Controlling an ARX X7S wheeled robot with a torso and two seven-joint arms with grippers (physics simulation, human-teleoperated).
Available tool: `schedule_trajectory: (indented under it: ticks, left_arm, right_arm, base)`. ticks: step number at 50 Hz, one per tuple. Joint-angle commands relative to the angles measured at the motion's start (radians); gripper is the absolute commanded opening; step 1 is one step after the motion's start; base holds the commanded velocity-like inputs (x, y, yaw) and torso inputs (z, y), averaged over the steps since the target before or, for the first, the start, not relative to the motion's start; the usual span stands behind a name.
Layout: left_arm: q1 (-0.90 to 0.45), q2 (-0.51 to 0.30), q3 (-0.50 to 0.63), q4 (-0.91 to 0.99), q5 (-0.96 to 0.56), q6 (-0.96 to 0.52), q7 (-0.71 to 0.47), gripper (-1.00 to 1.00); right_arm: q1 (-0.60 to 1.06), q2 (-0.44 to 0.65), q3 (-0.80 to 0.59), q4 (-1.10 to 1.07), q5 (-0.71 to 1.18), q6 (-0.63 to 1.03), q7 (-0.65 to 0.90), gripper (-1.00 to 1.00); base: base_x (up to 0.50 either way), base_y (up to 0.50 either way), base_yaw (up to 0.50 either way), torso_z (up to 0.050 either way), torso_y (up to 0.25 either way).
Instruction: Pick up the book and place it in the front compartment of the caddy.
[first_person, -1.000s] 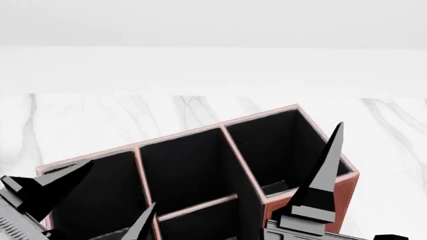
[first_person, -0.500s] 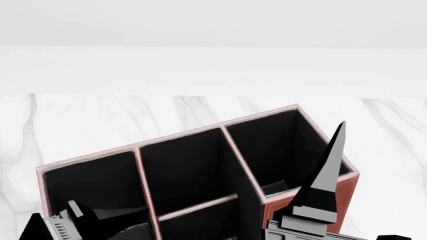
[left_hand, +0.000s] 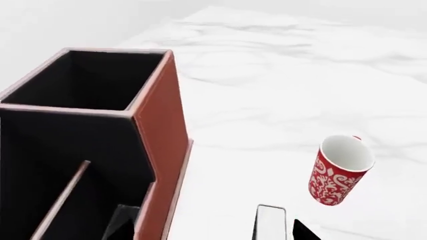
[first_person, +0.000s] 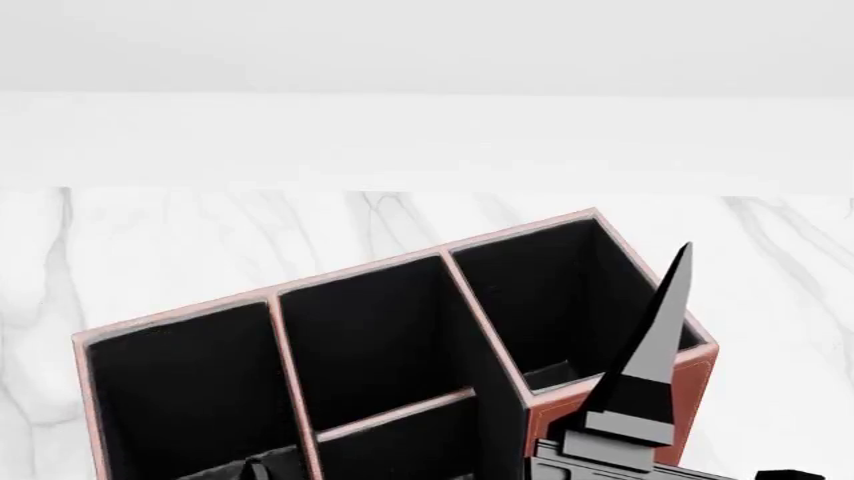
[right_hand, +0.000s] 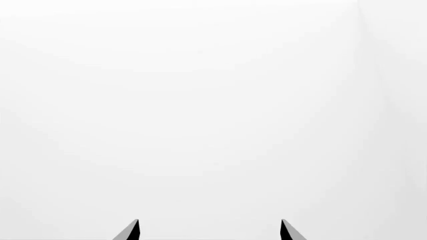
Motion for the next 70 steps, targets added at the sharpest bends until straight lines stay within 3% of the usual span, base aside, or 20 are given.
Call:
schedule_trajectory:
  ticks: [1,11,19,25,54,70]
  left_arm:
    - [-0.039,0.036,0.064,-0.023,-0.001,-0.063,0.022,1.0]
    - [-0.116,0.049,0.067,-0.042,-0.097,-0.153,0.01,1.0]
    - [-0.148,0.045,0.117,-0.081,-0.067,-0.143,0.025,1.0]
    - [-0.14,0.092,0.112,-0.119,-0.117,-0.193,-0.036,1.0]
    - [-0.144,0.175,0.302,-0.269,0.011,-0.113,-0.061,1.0]
    - [-0.112,0.18,0.486,-0.344,0.154,0.0,-0.032,1.0]
  right_arm:
    - [0.012,0.005,-0.029,0.019,-0.053,-0.014,-0.037,1.0]
    - [0.015,0.017,-0.039,0.02,-0.046,-0.018,-0.024,1.0]
    - [0.015,0.029,-0.039,0.017,-0.037,-0.022,-0.012,1.0]
    - [0.02,0.035,-0.045,0.019,-0.034,-0.026,-0.005,1.0]
    - [0.03,0.064,-0.064,0.026,-0.017,-0.052,0.024,1.0]
    - [0.034,0.08,-0.069,0.023,-0.008,-0.059,0.039,1.0]
  base:
    - [0.0,0.0,0.0,0.0,0.0]
    - [0.0,0.0,0.0,0.0,0.0]
    - [0.0,0.0,0.0,0.0,0.0]
    - [0.0,0.0,0.0,0.0,0.0]
    - [0.0,0.0,0.0,0.0,0.0]
    - [0.0,0.0,0.0,0.0,0.0]
